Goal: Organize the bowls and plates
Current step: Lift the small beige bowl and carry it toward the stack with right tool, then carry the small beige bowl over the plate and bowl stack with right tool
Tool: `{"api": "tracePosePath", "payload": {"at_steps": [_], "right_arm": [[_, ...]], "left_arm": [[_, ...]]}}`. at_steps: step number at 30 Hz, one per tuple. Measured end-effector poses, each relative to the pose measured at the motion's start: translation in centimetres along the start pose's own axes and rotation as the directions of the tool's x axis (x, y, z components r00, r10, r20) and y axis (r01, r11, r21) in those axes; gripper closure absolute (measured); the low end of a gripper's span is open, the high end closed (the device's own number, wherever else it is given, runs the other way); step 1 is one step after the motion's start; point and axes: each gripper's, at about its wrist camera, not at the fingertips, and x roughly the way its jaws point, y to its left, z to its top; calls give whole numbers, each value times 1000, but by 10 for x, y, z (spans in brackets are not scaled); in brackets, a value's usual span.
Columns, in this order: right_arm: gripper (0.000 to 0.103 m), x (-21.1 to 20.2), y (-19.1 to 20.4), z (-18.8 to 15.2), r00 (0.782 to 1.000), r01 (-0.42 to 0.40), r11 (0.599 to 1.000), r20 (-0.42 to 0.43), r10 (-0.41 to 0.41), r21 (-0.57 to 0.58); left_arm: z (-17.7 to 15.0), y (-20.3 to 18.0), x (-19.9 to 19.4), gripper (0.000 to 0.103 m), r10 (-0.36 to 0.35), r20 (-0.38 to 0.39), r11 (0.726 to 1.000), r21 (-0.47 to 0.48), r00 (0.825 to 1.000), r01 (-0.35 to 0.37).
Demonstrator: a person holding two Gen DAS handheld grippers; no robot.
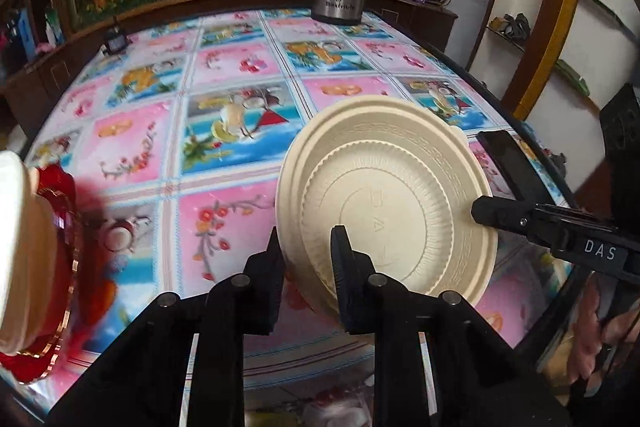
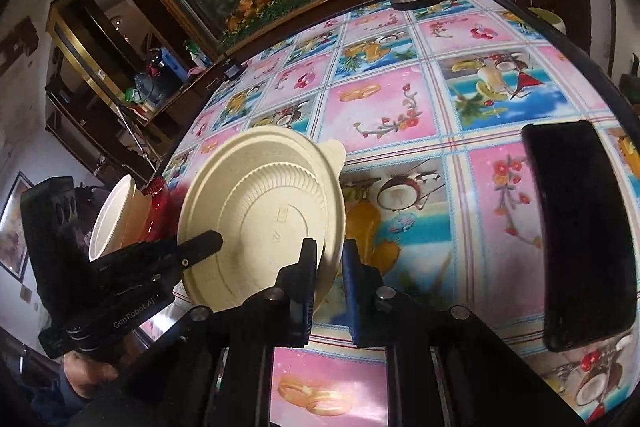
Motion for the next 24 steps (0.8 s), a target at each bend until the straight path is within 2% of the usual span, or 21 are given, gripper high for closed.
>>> {"api": "tracePosePath", "payload": {"at_steps": [7, 24], "right_arm": [[90, 8, 8, 1, 1000, -19, 1000, -10, 19, 5], [90, 19, 35, 5, 1000, -8, 1000, -18, 7, -30]], "left_arm": [[-2, 8, -2, 84, 42, 28, 999, 6, 999, -42], [-5, 29, -12, 83, 60, 58, 998, -33, 996, -58]]}}
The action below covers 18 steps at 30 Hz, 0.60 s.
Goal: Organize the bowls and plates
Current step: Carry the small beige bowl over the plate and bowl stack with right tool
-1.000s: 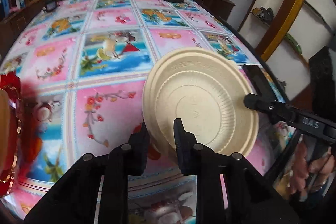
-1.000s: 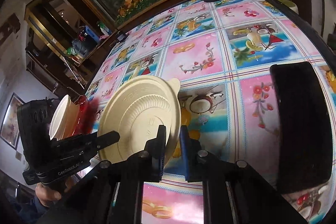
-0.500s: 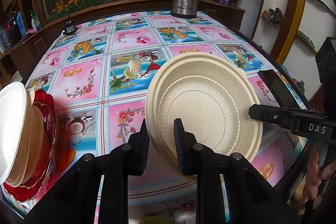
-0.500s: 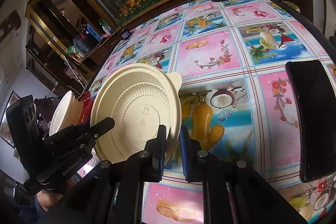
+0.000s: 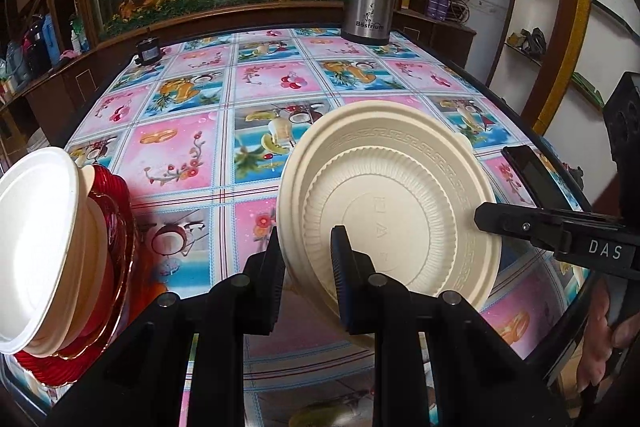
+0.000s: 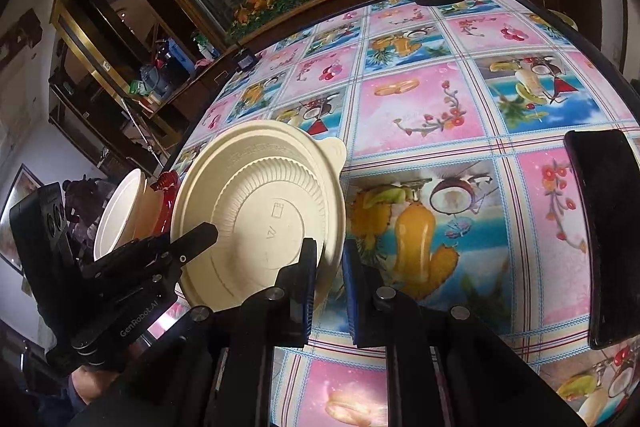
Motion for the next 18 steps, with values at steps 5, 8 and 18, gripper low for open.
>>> {"api": "tracePosePath", "payload": {"at_steps": [5, 8, 18], "right_arm": [[90, 3, 6, 2, 1000, 2, 1000, -4, -2, -14], [90, 4, 10, 3, 1000, 4, 1000, -6, -4, -22], [90, 12, 18, 5, 1000, 8, 999, -20, -9, -39]], "left_arm": [[0, 5, -3, 83, 8, 13, 1000, -9, 1000, -8], [-1, 9, -3, 83, 13, 18, 1000, -15, 1000, -12], [-2, 16, -3, 83, 23, 24, 999, -27, 999, -23]]}}
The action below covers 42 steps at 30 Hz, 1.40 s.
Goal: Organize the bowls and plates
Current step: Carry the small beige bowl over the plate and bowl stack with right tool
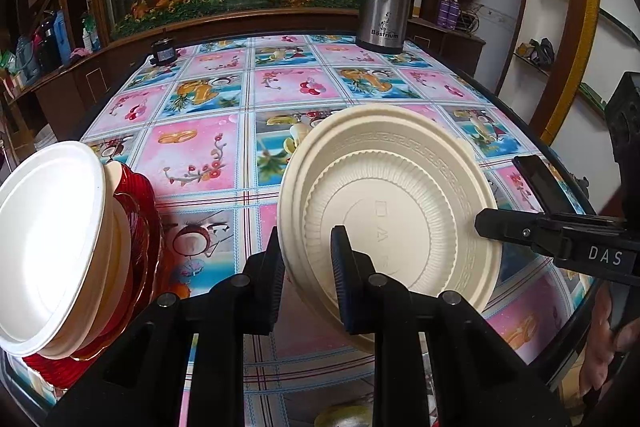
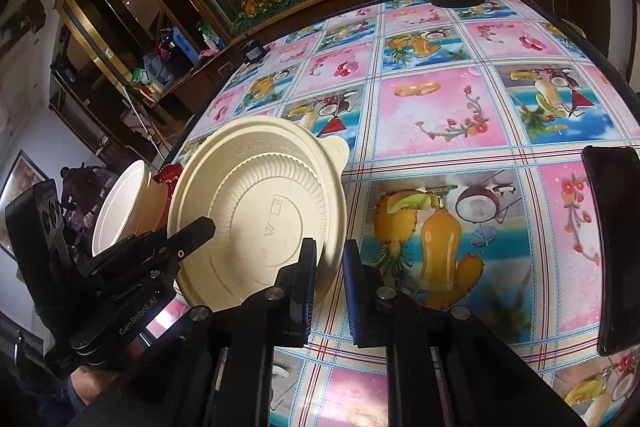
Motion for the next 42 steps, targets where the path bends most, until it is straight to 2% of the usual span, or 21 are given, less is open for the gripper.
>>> {"api": "tracePosePath", "payload": {"at_steps": [26, 36, 42], "right_arm": [[90, 1, 23, 8, 1000, 3, 999, 3, -2, -45], [90, -5, 44, 19, 1000, -5, 996, 29, 7, -90], [90, -11, 64, 29, 998, -23, 991, 51, 30, -134]], "left_arm": [[1, 16, -12, 83, 30, 48, 999, -26, 998, -28], [5, 30, -25, 83, 47, 87, 998, -53, 995, -43], [13, 44, -43, 83, 73, 135, 995, -76, 988, -63]]}}
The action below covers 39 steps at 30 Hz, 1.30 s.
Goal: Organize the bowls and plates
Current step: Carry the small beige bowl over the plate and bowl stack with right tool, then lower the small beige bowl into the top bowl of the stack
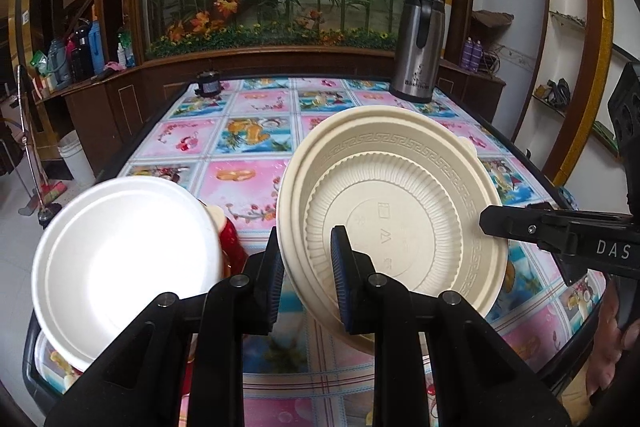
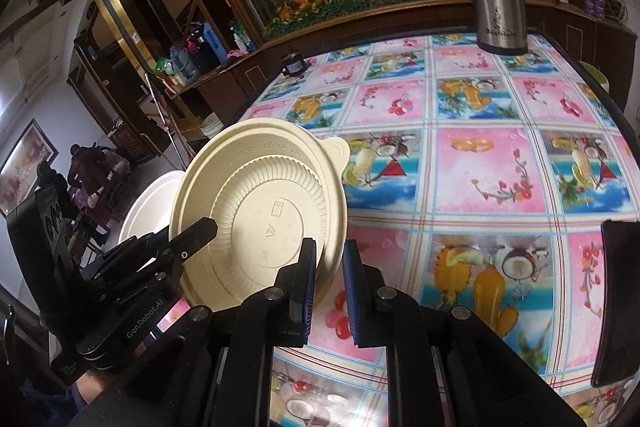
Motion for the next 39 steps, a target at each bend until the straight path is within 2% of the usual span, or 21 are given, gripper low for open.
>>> {"api": "tracePosePath", "payload": {"at_steps": [5, 13, 21, 30, 39], "right_arm": [[90, -2, 23, 14, 999, -31, 999, 19, 32, -43], [90, 8, 66, 34, 991, -130, 988, 7, 131, -82], [89, 47, 113, 36, 976, -213, 970, -71, 206, -113], [89, 87, 135, 25, 961, -236, 966, -172, 216, -107], [87, 98, 147, 21, 957, -231, 964, -210, 201, -130]], "left_arm": [[9, 21, -16, 83, 36, 40, 999, -34, 999, -35], [16, 64, -42, 83, 95, 78, 991, -99, 992, -88], [4, 110, -41, 83, 156, 39, 972, -182, 987, -147], [-13, 133, -31, 83, 186, -18, 956, -228, 982, -185], [-16, 142, -28, 83, 193, -35, 950, -244, 981, -195]]}}
